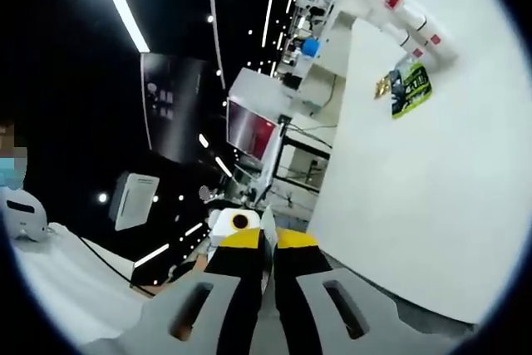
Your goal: Arrange the skincare products in the storage area until every visible bottle or jar stands upright without overlapping.
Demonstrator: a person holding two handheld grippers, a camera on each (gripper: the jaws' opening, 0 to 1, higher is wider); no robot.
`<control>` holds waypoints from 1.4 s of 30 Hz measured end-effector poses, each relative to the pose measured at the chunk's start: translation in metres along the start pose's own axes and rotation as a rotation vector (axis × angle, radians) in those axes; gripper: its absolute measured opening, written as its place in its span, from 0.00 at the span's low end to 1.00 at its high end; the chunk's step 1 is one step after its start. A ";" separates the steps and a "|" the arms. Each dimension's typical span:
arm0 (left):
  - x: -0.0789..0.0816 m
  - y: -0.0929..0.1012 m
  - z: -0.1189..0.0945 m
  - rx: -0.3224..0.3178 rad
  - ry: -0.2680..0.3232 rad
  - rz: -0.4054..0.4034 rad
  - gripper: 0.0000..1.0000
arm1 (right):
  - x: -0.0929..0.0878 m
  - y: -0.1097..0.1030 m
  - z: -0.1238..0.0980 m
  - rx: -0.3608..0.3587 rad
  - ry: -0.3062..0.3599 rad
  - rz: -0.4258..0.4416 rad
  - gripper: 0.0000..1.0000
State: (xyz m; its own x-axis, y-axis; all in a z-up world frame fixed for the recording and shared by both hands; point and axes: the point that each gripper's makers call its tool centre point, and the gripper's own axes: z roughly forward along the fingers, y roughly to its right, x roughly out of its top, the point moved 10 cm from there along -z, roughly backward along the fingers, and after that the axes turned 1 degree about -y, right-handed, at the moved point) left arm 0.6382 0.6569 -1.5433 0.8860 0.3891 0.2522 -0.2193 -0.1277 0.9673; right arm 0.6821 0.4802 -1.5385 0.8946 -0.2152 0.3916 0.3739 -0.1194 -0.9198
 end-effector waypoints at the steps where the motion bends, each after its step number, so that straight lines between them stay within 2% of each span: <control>1: 0.001 0.000 -0.001 0.000 -0.002 0.000 0.00 | 0.000 0.000 0.000 0.000 -0.003 -0.002 0.02; 13: 0.004 0.000 -0.006 -0.012 0.017 -0.015 0.00 | 0.004 0.000 0.002 0.004 -0.025 0.011 0.02; 23: 0.005 0.000 -0.008 -0.024 0.036 -0.032 0.00 | 0.006 0.001 0.004 0.004 -0.017 0.023 0.02; 34: 0.006 -0.001 -0.009 -0.026 0.042 -0.039 0.00 | 0.007 0.001 0.004 -0.010 -0.010 0.001 0.02; 39: 0.005 -0.001 -0.009 -0.023 0.039 -0.044 0.00 | 0.008 0.000 0.004 -0.036 -0.002 -0.062 0.00; 42: 0.006 -0.002 -0.009 -0.025 0.045 -0.046 0.00 | 0.010 0.001 0.003 -0.037 0.014 -0.053 0.00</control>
State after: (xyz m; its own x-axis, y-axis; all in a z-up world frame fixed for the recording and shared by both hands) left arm 0.6398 0.6677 -1.5432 0.8764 0.4343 0.2080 -0.1894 -0.0863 0.9781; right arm 0.6920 0.4804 -1.5353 0.8702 -0.2211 0.4404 0.4111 -0.1671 -0.8961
